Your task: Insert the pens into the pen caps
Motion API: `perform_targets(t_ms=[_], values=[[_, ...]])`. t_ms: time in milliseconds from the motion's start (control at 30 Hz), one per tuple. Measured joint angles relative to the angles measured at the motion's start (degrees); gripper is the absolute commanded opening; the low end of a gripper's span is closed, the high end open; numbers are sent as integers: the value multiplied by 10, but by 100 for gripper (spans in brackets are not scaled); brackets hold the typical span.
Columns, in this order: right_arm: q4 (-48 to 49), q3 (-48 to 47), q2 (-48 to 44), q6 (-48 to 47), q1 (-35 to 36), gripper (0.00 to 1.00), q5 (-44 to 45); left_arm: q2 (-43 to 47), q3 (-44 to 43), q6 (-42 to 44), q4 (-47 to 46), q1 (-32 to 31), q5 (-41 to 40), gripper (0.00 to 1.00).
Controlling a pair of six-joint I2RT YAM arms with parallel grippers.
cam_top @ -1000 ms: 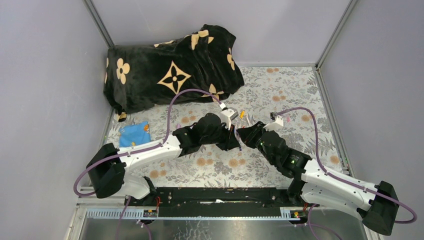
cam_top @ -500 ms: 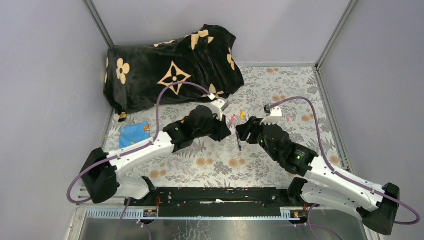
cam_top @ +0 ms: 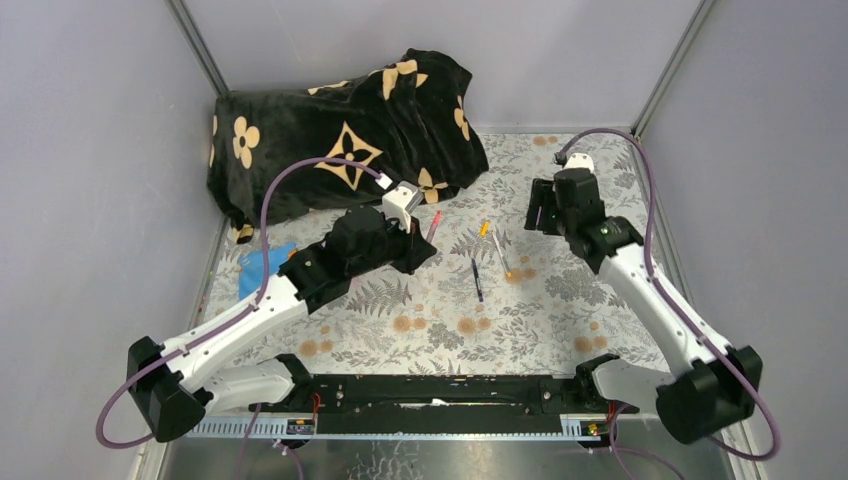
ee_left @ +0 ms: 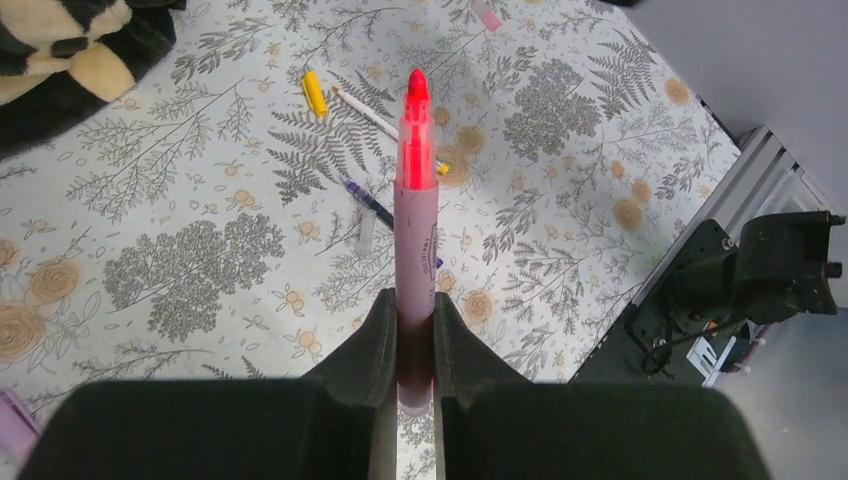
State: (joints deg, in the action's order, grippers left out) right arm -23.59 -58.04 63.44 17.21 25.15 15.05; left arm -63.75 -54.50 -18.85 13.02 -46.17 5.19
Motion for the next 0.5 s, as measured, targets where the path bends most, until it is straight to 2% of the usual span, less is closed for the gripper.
perform_targets(t_ms=[67, 233, 367, 500], values=[[-15, -15, 46, -17, -58, 69, -31, 9, 0, 2, 10, 0, -2, 0], [-17, -17, 111, -32, -147, 70, -82, 18, 0, 7, 37, 0, -2, 0], [-11, -25, 165, -42, -190, 69, -87, 23, -3, 21, 68, 0, -1, 0], [-10, -47, 235, -55, -202, 67, -86, 41, -5, 42, 98, 0, -4, 0]])
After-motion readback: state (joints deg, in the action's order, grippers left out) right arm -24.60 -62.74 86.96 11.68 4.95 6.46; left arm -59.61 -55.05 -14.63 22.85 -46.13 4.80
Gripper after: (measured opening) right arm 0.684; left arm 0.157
